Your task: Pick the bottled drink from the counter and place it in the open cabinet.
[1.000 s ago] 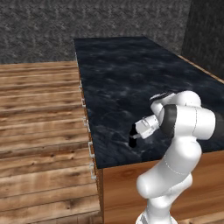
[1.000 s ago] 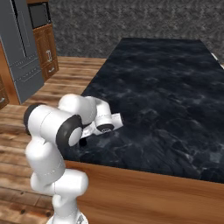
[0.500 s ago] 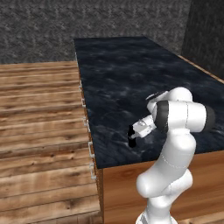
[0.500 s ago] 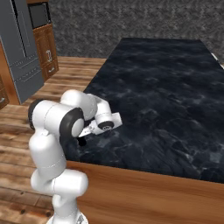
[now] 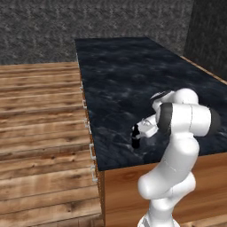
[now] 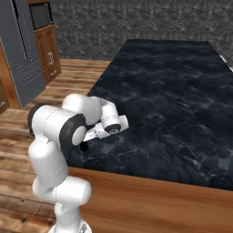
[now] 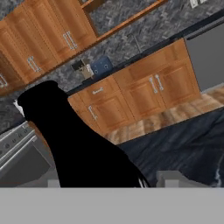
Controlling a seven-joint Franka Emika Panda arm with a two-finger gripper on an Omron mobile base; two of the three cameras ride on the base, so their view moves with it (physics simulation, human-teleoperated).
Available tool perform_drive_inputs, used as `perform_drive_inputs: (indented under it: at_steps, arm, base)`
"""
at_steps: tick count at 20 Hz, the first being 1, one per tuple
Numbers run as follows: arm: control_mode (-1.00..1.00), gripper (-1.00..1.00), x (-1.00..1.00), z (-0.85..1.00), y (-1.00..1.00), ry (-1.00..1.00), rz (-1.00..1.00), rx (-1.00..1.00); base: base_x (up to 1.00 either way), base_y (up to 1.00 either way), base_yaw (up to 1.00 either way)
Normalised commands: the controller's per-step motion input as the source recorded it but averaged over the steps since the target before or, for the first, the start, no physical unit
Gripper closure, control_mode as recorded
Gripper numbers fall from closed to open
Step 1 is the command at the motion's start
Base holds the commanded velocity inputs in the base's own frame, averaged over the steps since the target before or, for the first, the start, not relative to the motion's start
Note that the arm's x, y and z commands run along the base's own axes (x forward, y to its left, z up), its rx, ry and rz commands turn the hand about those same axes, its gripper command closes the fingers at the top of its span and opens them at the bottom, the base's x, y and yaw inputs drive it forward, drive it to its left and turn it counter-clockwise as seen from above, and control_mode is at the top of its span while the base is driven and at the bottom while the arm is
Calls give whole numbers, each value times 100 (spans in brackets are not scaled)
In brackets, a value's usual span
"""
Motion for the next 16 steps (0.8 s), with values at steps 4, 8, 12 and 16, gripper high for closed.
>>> perform_drive_inputs:
  at_steps: [4,8,12,16]
  arm:
    - [-100,100,-44,45,0,-6,0,0]
    - [-100,100,-40,42,0,-2,0,0]
    - [-100,100,-40,40,-1,0,-6,0]
    - [-100,100,-35,33,0,0,-18,0]
  base:
    - [0,0,0]
    - [0,0,0]
    - [0,0,0]
    - [0,0,0]
